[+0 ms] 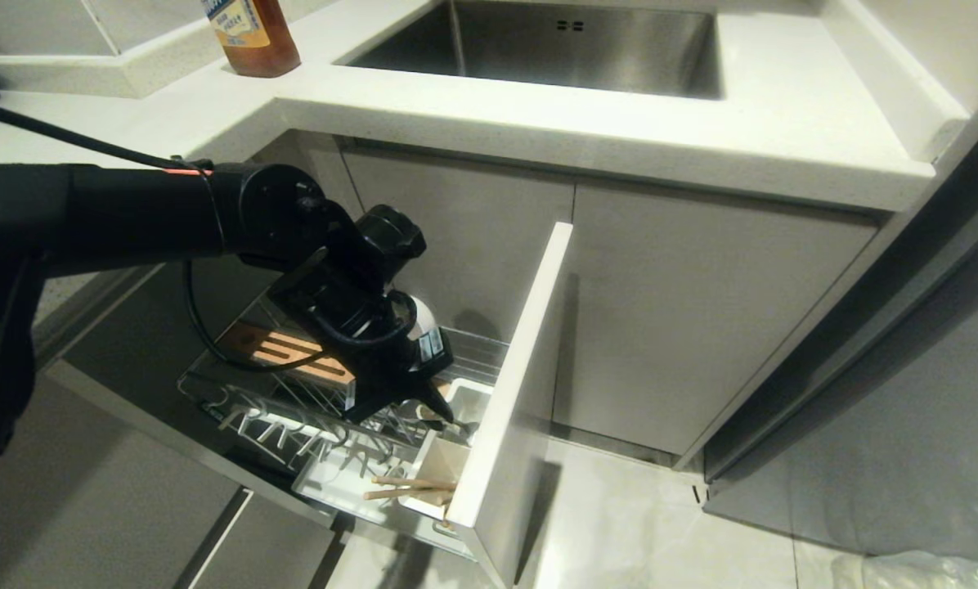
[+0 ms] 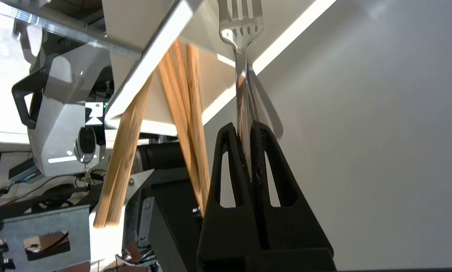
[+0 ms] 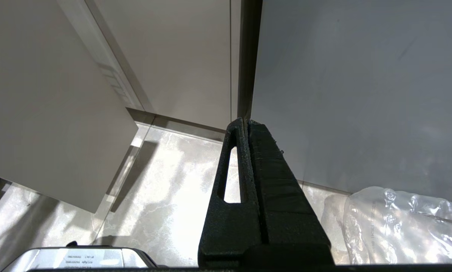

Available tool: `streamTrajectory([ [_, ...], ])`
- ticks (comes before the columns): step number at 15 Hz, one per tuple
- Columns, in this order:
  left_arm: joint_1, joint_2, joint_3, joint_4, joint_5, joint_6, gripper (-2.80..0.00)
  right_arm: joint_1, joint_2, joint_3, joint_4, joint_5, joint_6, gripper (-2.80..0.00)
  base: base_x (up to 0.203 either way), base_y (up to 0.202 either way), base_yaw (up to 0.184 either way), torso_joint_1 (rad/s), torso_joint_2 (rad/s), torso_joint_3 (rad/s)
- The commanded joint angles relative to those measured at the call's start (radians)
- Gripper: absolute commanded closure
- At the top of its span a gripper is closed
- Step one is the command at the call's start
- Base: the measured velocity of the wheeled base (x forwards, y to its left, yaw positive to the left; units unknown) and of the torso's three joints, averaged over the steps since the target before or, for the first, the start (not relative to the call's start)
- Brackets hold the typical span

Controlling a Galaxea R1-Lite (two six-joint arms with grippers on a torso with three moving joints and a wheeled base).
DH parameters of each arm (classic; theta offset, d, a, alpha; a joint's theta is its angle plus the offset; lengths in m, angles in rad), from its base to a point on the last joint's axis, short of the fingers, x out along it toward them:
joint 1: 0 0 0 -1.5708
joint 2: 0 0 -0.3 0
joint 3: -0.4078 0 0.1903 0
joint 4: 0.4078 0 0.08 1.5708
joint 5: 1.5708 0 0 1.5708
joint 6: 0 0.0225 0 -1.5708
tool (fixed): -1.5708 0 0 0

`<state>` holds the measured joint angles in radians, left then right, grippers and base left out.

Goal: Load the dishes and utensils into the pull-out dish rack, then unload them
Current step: Pick up the spoon and place it in the cupboard

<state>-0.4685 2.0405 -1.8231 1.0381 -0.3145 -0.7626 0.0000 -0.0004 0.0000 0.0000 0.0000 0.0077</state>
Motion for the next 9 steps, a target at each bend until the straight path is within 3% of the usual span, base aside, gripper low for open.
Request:
streamTrajectory([
  [1, 0.001, 0.032, -0.011, 0.002, -0.001, -0.004, 0.0, 0.0, 0.0, 0.0, 0.0, 0.0, 0.0, 0.0, 0.0, 0.0, 0.0, 0.0, 0.0, 0.0],
  [9, 0.016, 0.106, -0.058, -0.01, -0.001, -0.004, 0.0, 0.0, 0.0, 0.0, 0.0, 0.0, 0.0, 0.0, 0.0, 0.0, 0.0, 0.0, 0.0, 0.0],
])
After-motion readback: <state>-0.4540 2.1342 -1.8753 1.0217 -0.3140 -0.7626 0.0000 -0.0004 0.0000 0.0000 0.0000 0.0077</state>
